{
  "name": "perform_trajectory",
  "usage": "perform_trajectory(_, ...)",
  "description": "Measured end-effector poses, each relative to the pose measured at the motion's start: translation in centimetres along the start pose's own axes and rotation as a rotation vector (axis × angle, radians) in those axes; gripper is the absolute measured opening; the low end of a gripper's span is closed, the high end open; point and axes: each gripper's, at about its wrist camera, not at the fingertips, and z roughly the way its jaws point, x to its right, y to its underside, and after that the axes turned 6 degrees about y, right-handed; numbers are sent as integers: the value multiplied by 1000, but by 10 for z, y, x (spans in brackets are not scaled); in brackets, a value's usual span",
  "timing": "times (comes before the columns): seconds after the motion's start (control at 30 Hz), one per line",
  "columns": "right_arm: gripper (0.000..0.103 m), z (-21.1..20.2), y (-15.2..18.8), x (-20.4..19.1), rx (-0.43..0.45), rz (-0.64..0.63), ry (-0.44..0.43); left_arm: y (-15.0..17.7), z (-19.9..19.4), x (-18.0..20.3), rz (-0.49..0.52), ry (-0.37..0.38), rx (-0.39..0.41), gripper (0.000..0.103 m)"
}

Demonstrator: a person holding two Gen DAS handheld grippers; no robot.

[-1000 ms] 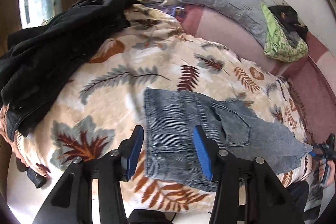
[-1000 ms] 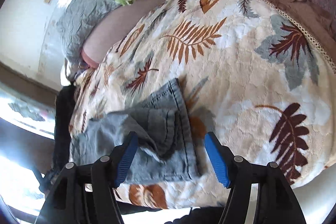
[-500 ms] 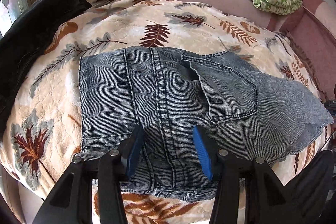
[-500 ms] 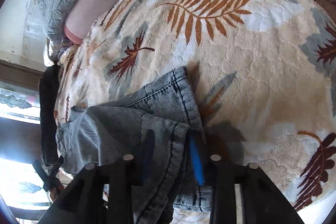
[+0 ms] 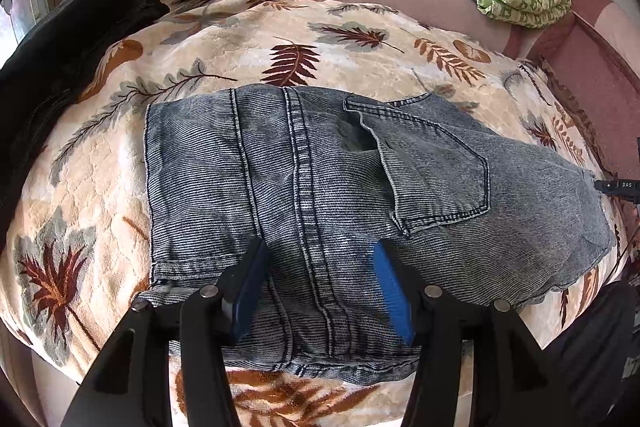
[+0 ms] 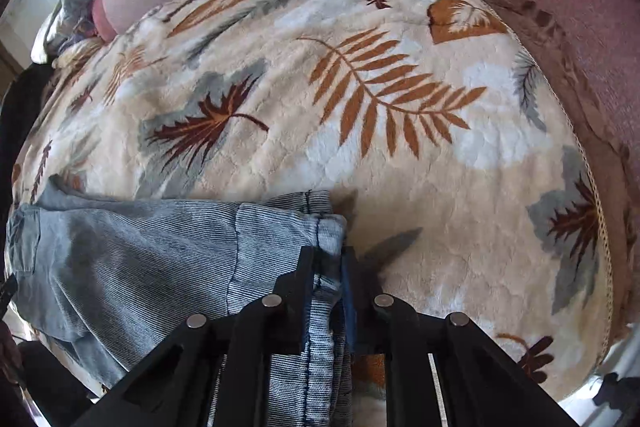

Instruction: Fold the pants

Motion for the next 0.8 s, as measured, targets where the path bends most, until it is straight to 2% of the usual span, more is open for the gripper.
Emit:
perform_trajectory(0.07,52,-24,15,14,35,107,-67,0,0,-1,1,11,0,59)
perform_trajectory(0.13,62,-47,35,21,55,167,-158,0,-1,-2,-7,25,3,62)
perform_trajectory(0.2,62,-62,58,30,55,214,-201,1,0,-1,-9,27,5,64)
perform_trajectory(0.3,62,-58,87,38,-17,265,-227,1,0,2,0,19,5,66)
perform_trajectory(0.5,61,-34,95,29,-54,233,-194,1,2,4,-8,23,5,71)
perform_trajectory(0.53,56,-29,94,25,-68,220,-193,2,2,4,-7,22,6,71)
perform_trajectory(0.57,32,-26,94,20,-77,184,-188,2,2,4,-6,21,6,71)
perform_trajectory(0.63,15,-26,93,10,-85,112,-142,3,2,4,-2,20,5,71)
perform_trajectory(0.7,13,-36,91,4,-69,33,-86,3,2,4,1,23,0,72)
perform_trajectory(0.8,11,-47,83,15,-5,0,35,3,2,0,-9,42,-5,72)
